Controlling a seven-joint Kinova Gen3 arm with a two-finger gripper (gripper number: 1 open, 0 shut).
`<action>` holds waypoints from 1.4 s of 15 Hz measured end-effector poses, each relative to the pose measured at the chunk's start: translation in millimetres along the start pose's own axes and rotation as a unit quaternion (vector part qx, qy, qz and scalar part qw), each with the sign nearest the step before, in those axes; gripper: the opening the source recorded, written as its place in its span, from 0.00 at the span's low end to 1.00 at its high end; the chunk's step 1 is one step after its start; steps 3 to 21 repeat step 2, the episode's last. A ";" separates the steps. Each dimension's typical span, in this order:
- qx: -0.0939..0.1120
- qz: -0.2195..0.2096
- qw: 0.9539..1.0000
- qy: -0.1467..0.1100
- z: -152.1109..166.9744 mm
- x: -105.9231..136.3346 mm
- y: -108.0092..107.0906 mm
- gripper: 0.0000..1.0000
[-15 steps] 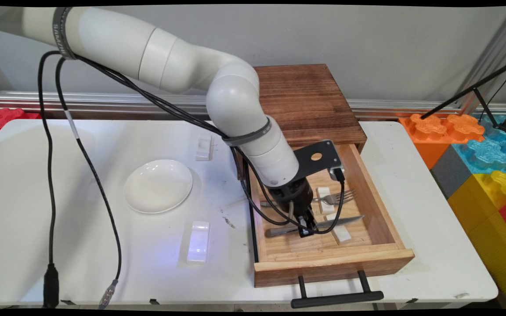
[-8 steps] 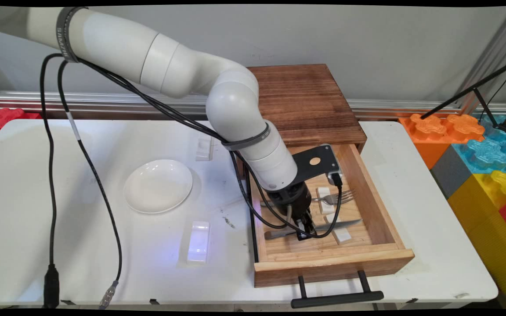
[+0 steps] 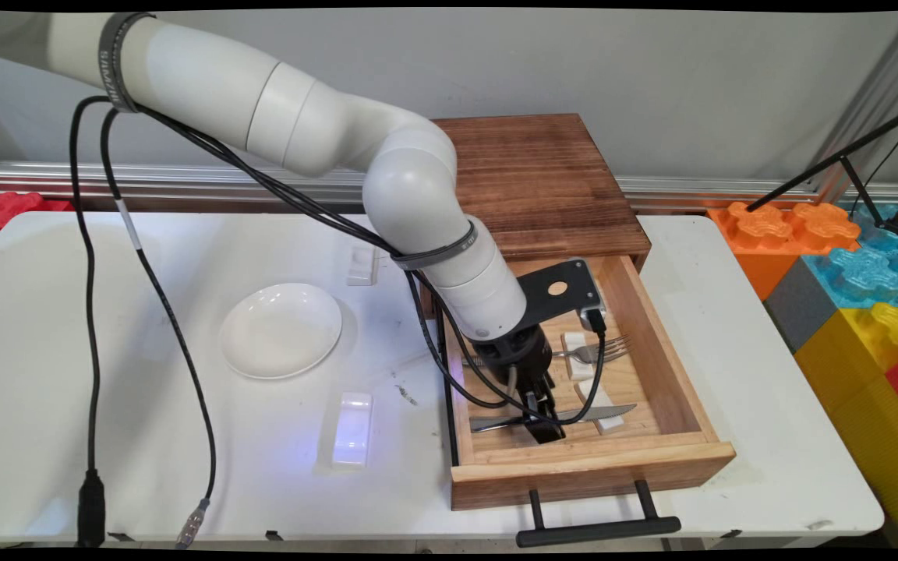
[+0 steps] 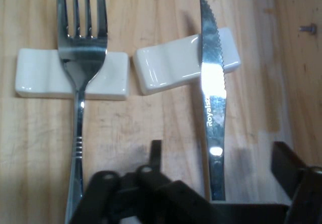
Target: Place the picked object into the drawer
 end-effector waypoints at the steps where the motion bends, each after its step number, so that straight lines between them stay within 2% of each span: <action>1: -0.001 -0.001 1.000 0.001 -1.3 0.2 0.1 1.00; 21: -0.001 0.000 1.000 0.003 -2.8 0.4 0.1 1.00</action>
